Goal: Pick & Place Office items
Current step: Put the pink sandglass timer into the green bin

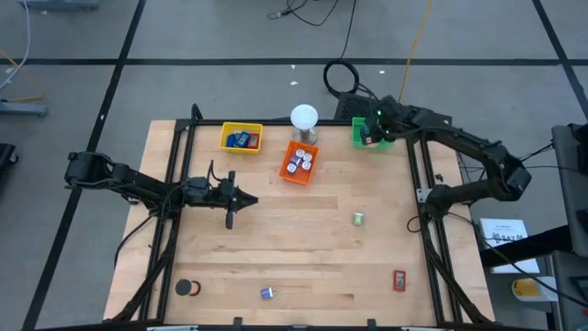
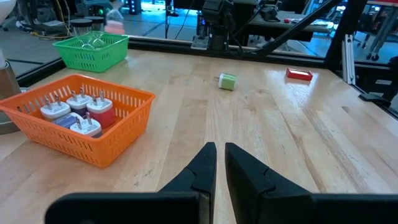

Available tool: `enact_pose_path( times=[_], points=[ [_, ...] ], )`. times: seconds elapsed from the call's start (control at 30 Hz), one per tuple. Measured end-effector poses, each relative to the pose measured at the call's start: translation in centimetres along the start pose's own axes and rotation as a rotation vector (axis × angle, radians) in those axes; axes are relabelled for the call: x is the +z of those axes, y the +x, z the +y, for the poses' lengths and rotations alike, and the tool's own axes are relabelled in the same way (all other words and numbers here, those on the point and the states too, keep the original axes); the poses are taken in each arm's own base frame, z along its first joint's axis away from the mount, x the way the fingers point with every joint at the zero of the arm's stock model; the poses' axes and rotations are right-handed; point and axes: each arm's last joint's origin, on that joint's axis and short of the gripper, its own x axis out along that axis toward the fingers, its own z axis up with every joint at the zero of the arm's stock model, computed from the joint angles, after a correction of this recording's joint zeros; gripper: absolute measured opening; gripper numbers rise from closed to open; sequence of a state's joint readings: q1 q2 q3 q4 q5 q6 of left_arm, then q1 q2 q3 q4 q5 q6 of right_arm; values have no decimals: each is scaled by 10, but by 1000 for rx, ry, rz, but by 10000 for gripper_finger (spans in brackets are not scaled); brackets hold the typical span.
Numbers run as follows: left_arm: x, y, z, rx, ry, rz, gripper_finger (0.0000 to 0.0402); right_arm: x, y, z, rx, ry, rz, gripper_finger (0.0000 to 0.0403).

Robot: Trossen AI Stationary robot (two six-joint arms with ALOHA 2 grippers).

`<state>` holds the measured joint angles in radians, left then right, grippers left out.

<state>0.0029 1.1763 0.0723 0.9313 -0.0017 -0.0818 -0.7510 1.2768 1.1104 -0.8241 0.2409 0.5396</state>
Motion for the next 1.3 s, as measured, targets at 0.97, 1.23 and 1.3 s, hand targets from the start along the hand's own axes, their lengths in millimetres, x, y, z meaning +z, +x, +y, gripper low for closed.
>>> enact_pose_path(
  times=[0.97,1.23,1.3],
  points=[
    [-1,0,0,1,8,7,31,6,55,-7,-142,-41,48,208],
    [-1,0,0,1,6,7,31,0,64,-8,-136,-38,36,202],
    [-1,0,0,1,6,7,31,0,64,-8,-136,-38,36,210]
  ],
)
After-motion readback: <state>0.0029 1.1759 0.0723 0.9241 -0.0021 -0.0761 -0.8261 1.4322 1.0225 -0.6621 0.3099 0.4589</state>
